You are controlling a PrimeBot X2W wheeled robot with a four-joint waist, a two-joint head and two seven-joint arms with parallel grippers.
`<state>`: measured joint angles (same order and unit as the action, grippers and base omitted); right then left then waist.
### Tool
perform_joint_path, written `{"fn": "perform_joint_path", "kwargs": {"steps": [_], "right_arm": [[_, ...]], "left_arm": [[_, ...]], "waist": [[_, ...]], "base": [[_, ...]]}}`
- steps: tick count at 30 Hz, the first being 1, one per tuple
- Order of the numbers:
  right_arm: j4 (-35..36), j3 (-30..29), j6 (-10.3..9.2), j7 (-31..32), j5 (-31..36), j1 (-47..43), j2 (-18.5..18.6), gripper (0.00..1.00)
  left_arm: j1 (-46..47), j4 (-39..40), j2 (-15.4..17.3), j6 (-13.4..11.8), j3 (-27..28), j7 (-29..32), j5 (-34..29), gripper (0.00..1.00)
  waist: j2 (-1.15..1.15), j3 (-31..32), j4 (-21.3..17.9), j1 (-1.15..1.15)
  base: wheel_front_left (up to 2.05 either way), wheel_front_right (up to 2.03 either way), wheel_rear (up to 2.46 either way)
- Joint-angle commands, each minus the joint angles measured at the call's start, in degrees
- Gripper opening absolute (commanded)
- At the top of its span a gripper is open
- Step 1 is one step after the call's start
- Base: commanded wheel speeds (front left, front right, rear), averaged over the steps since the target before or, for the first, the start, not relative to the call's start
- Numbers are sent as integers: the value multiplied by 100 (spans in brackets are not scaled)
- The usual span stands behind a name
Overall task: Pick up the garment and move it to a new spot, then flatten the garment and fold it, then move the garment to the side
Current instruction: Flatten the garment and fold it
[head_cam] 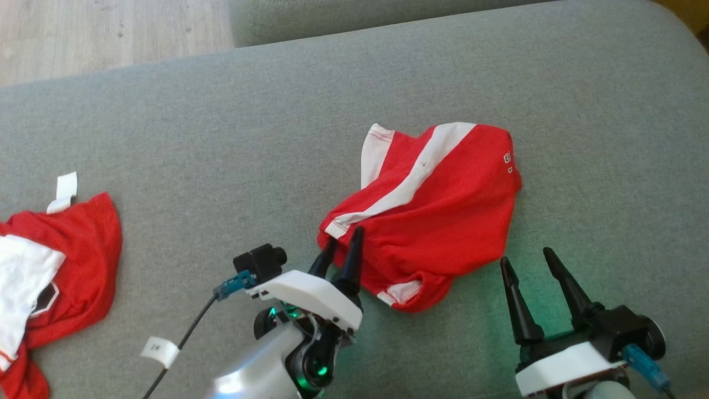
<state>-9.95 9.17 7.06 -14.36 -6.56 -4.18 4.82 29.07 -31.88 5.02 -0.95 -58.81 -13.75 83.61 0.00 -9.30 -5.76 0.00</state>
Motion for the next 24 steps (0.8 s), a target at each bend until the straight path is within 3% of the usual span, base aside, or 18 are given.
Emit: {"fn": "perform_joint_path", "kwargs": {"steps": [1,11,14,16,17,24], "right_arm": [[160,159,43,-63,-8,42,123,100],[159,232,43,-63,-12,41,149,100],[149,244,43,-63,-16,62,148,100],[143,250,43,-63,-19,70,143,100],[143,253,43,-63,-17,70,138,100],[79,333,43,-63,-43,98,106,100]], "left_arm": [[236,1,-40,41,279,-78,-65,100],[326,-316,-170,128,636,-115,10,100],[329,-422,-193,182,743,-120,8,44],[336,-468,-199,207,806,-122,-38,20],[333,-488,-202,220,846,-122,-63,2],[367,-531,-211,398,1034,-124,-446,0]], "waist": [[0,11,3,0],[0,3,-6,0],[0,-19,-28,0],[0,-27,-40,0],[0,-27,-46,0],[0,78,-184,0]], "base": [[0,0,0],[0,0,0],[0,0,0],[0,0,0],[0,0,0],[0,0,0]]}}
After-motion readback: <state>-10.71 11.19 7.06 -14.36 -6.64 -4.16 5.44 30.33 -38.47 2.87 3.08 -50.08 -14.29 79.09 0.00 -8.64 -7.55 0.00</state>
